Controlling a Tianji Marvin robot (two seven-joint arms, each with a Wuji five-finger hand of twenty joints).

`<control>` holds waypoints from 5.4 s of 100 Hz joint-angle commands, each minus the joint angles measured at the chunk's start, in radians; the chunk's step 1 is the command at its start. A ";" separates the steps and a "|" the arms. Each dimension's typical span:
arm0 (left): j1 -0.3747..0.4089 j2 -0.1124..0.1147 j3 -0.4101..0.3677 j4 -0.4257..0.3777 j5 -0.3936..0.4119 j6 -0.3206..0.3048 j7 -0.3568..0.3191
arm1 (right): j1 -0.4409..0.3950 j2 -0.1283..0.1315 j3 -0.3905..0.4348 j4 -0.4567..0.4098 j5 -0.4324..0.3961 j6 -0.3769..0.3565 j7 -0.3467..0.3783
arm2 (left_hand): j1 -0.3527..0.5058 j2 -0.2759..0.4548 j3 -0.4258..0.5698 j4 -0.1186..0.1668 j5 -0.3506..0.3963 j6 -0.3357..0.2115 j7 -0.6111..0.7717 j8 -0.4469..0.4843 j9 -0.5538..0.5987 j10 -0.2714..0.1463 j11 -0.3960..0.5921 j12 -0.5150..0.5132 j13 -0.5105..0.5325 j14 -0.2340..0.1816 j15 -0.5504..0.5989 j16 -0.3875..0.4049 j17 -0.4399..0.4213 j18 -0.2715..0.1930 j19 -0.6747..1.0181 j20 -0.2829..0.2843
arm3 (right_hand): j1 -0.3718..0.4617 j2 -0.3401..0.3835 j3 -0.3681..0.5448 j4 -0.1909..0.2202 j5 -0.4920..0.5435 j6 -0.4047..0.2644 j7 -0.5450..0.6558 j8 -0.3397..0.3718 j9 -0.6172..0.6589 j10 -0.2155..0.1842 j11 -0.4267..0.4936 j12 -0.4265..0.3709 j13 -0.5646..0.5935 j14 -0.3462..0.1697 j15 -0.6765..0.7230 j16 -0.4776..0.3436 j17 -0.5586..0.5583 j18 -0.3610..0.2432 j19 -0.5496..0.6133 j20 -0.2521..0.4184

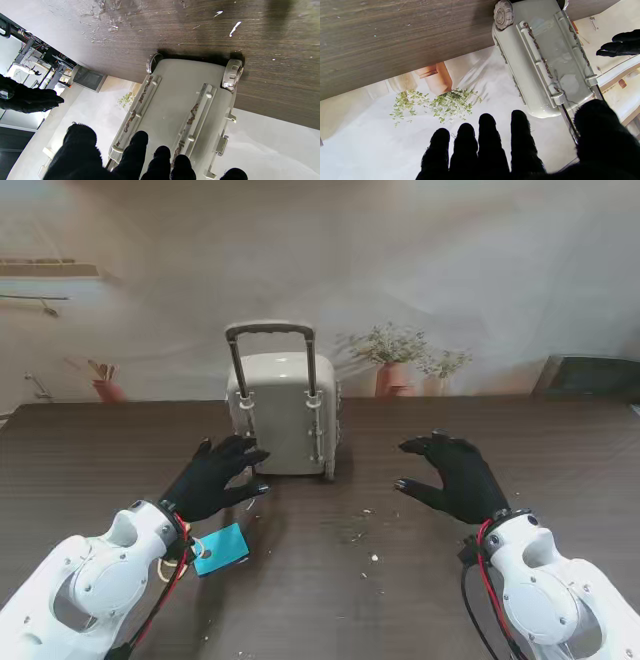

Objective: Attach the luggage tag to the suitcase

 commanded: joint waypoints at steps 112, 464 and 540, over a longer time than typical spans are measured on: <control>0.135 -0.001 -0.126 -0.147 0.242 0.195 -0.041 | 0.002 0.005 -0.015 -0.008 0.056 0.004 0.042 | 0.021 -0.053 0.001 0.026 0.138 -0.031 0.040 0.047 0.175 0.049 0.046 0.053 0.108 0.089 0.164 0.099 0.119 0.069 0.126 0.231 | -0.007 -0.006 0.020 -0.009 0.019 0.006 0.001 0.007 0.039 -0.002 -0.031 -0.007 0.034 -0.003 -0.004 -0.010 0.002 -0.020 0.041 -0.044; 0.160 -0.043 -0.045 -0.263 0.309 0.311 0.254 | -0.053 -0.016 -0.045 -0.126 0.223 -0.028 -0.010 | 0.465 -0.248 0.081 -0.054 0.199 -0.057 1.062 0.628 0.661 0.070 0.760 0.591 0.796 0.147 0.833 1.214 0.560 -0.017 1.486 0.604 | 0.039 -0.025 0.009 -0.011 0.173 0.076 -0.023 0.013 0.159 0.043 0.176 0.111 0.288 0.151 0.092 0.072 0.126 0.118 0.243 -0.073; 0.168 -0.079 0.005 -0.435 0.174 0.195 0.437 | 0.103 0.007 -0.234 -0.055 0.239 0.021 0.098 | 0.481 -0.249 0.056 -0.042 0.210 -0.050 1.046 0.633 0.674 0.091 0.753 0.587 0.814 0.172 0.825 1.208 0.568 -0.005 1.495 0.617 | -0.079 -0.304 0.559 -0.100 0.244 -0.012 0.125 0.212 0.228 0.027 0.676 0.366 0.624 0.219 0.421 0.289 0.422 0.348 0.565 0.237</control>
